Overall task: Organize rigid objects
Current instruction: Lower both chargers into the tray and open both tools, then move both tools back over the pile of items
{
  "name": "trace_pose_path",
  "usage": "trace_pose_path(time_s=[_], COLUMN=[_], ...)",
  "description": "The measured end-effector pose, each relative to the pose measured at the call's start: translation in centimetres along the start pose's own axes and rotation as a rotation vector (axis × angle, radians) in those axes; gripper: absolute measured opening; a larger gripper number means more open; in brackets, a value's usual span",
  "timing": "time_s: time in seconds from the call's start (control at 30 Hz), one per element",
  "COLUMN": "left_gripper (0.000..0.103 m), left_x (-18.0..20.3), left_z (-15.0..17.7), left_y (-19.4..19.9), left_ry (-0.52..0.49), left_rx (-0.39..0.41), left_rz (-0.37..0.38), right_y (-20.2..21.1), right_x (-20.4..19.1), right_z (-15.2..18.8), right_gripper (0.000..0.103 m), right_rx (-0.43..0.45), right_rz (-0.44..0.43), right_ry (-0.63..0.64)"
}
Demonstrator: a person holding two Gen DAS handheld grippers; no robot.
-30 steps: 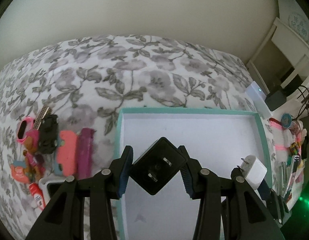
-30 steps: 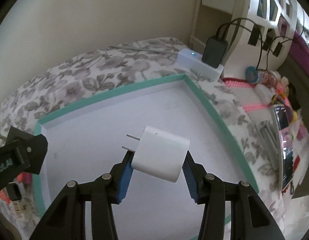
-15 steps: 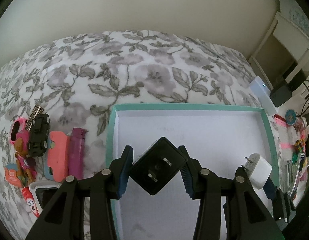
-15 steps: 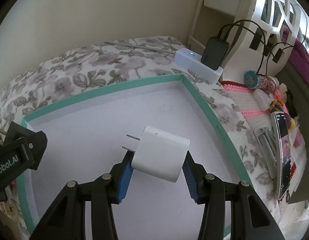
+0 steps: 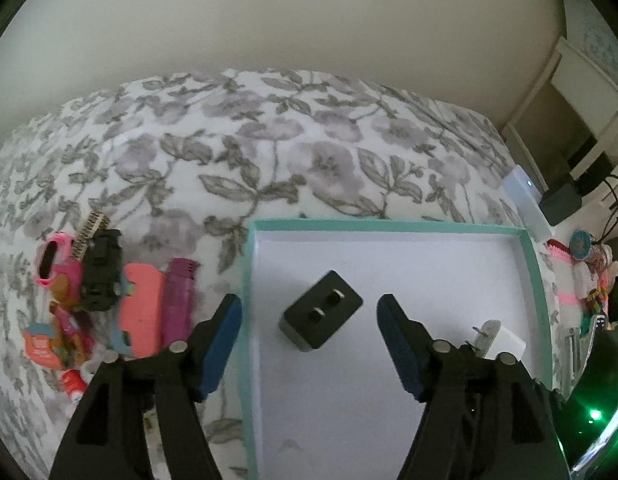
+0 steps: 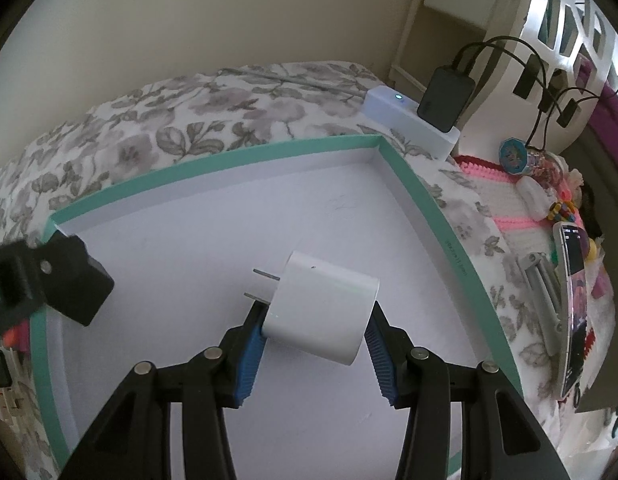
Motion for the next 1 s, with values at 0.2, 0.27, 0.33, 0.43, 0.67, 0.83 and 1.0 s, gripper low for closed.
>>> trace_pose_path(time_s=[0.2,0.27,0.33,0.43,0.67,0.83,1.0], left_gripper=[0.079,0.079,0.079,0.082,0.091,0.091,0.098], left_x=[-1.1,-1.6,-2.3,-3.9,-7.1,-8.9,-10.4], left_z=[-0.6,-0.7,-0.8,-0.8,-0.8,-1.0,-0.9], left_y=[1.5,1.8,2.1,2.4,2.3,2.3,2.0], left_ry=[0.018,0.023,0.035,0.069,0.153,0.207,0.24], left_rx=[0.032,0.043,0.053,0.057,0.04,0.036,0.032], left_rz=[-0.031,-0.048,-0.069,-0.099,-0.124,-0.131,-0.151], right_y=[0.2,0.5,0.6,0.7,1.1,1.3,1.3], right_x=[-0.6,-0.8,-1.0,-1.2,-1.5,-1.8,-1.8], right_z=[-0.1,-0.2,-0.3,-0.3,-0.3,-0.3,-0.2], right_gripper=[0.068,0.072,0.072,0.08,0.103,0.103,0.103], right_rx=[0.012,0.024,0.027,0.035,0.058,0.069,0.065], right_rz=[0.002,0.003,-0.011,-0.009,-0.053,-0.052,-0.065], right_ry=[0.034,0.045,0.048,0.063,0.06,0.078,0.074])
Point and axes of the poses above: each gripper's, at about its wrist camera, not at the fingertips, and y roughly against the way its jaws point, x to its right, z to its underside, the point moved 6 cm from there along -y, roughly the way its jaws point, and after that the axes turned 12 degrees about y, right-handed, at the moved point
